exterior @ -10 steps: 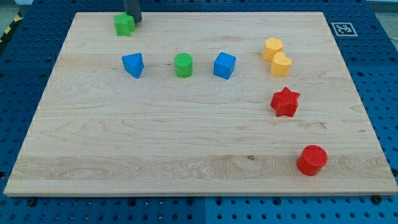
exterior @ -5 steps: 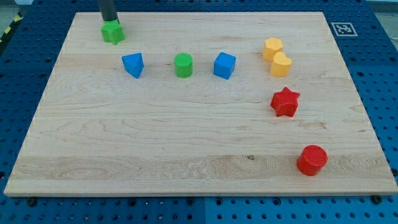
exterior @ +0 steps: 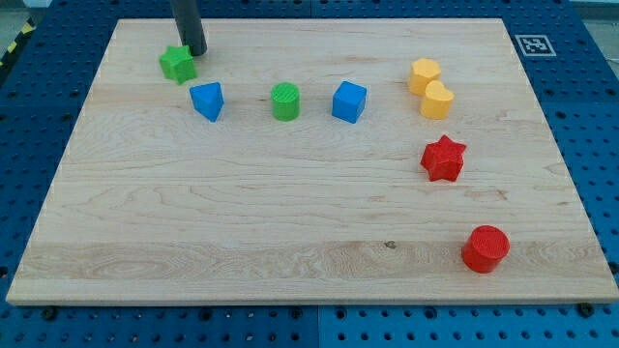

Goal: Push the green star left to the blue triangle

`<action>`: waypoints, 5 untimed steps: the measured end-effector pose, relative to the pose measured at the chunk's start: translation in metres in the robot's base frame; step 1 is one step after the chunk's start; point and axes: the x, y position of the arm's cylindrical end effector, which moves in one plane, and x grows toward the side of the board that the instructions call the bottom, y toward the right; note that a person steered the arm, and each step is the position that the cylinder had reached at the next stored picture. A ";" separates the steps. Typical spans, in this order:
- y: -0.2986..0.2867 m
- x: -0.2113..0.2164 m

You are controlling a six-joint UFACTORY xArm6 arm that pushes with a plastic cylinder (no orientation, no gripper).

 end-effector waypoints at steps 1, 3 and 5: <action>-0.011 0.016; -0.037 0.045; -0.037 0.076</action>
